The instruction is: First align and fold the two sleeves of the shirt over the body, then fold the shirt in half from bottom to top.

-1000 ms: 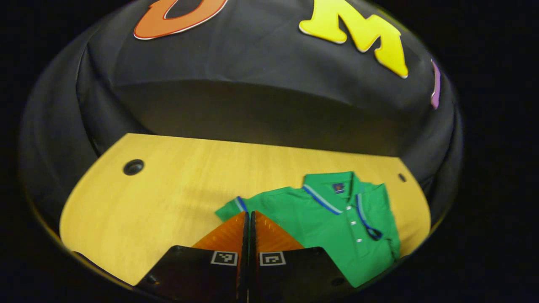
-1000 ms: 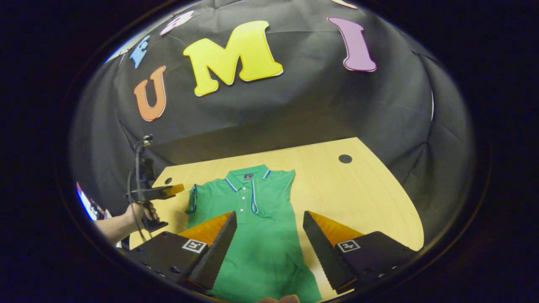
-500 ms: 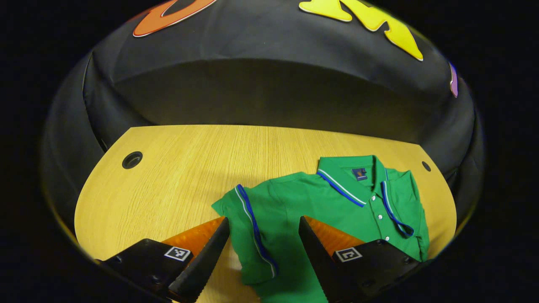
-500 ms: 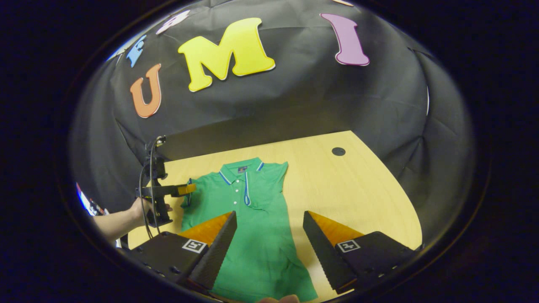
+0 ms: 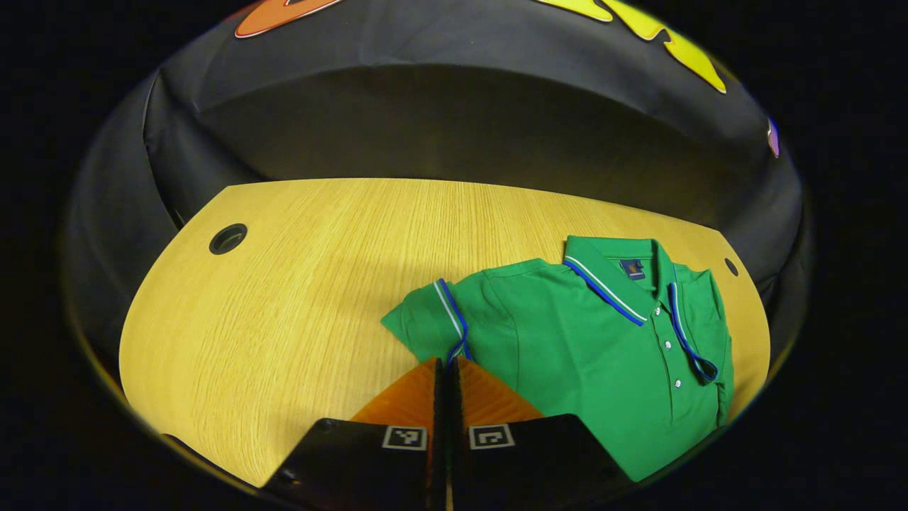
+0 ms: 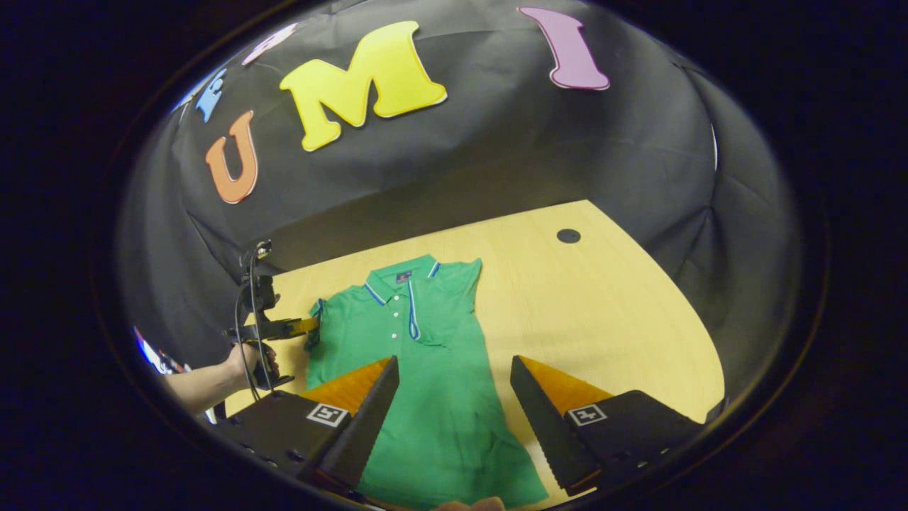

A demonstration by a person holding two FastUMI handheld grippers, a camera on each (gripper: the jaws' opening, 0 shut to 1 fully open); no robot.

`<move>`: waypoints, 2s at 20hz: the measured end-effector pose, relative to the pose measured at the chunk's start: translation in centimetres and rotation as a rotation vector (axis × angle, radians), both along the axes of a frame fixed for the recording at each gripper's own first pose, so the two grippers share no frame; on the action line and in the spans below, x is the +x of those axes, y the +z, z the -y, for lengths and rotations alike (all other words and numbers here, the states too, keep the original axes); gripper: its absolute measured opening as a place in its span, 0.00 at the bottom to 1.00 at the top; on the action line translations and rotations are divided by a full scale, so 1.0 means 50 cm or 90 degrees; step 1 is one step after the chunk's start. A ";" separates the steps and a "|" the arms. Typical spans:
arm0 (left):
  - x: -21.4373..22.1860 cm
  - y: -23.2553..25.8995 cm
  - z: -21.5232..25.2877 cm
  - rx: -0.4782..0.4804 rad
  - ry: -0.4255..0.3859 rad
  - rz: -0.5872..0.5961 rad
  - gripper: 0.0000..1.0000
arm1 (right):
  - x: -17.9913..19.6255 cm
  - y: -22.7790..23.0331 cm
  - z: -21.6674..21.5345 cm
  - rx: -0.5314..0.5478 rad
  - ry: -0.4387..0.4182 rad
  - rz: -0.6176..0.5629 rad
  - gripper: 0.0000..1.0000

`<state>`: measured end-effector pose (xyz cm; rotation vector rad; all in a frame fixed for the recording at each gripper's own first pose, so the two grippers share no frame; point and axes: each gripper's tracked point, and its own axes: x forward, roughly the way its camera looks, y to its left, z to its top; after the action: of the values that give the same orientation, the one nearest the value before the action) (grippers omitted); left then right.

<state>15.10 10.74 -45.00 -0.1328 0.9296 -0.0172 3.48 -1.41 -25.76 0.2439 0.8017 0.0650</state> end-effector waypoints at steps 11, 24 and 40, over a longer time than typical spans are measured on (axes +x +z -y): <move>0.030 0.149 0.092 -0.033 -0.050 0.082 0.05 | -0.002 0.028 -0.017 0.003 0.004 0.021 0.96; 0.015 0.114 0.346 -0.104 -0.093 0.007 0.17 | -0.035 0.073 0.066 -0.029 -0.032 0.062 0.96; -0.247 0.309 0.237 -0.038 -0.055 0.087 1.00 | -0.087 0.072 0.008 -0.132 0.159 0.122 0.96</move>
<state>2.74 -1.10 -29.54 -0.1447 0.7979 -0.1328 -0.85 -1.81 -22.14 -0.0593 0.6381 0.2359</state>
